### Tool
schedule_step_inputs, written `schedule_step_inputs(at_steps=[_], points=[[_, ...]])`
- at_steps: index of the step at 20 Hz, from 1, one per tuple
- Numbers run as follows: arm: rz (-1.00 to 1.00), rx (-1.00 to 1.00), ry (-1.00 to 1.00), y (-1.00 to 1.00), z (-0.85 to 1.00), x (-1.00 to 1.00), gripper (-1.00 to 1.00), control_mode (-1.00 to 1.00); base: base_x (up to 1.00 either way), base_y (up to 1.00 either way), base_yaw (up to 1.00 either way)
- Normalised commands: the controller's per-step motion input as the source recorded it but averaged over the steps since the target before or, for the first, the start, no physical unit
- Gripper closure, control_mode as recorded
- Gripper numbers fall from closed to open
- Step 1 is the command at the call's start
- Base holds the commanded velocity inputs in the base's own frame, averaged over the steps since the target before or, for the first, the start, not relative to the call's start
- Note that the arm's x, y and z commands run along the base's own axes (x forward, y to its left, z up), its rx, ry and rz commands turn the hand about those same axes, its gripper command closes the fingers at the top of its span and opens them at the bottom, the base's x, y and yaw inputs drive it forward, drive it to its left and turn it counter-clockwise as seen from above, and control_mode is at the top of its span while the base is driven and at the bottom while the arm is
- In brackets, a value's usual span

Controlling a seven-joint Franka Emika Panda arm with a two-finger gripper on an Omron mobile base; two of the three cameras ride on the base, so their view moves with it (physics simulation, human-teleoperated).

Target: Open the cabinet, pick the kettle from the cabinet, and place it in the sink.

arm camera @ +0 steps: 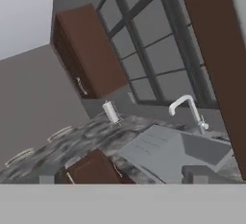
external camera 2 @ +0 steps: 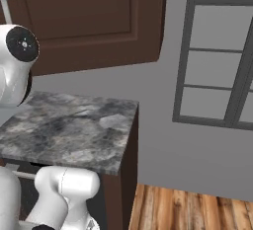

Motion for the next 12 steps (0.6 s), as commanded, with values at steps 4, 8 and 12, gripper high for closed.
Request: schedule_step_inputs(at_steps=[4,8,12], points=[[-0.29,0.16,0.2,0.34,-0.02,-0.11,-1.0,-1.0,0.0,0.0,0.0],[-0.4,0.13,0.28,0.37,-0.13,-0.01,-1.0,-1.0,0.0,0.0,0.0],[-0.44,0.16,0.29,0.28,-0.14,0.12,-1.0,-1.0,0.0,0.0,0.0]])
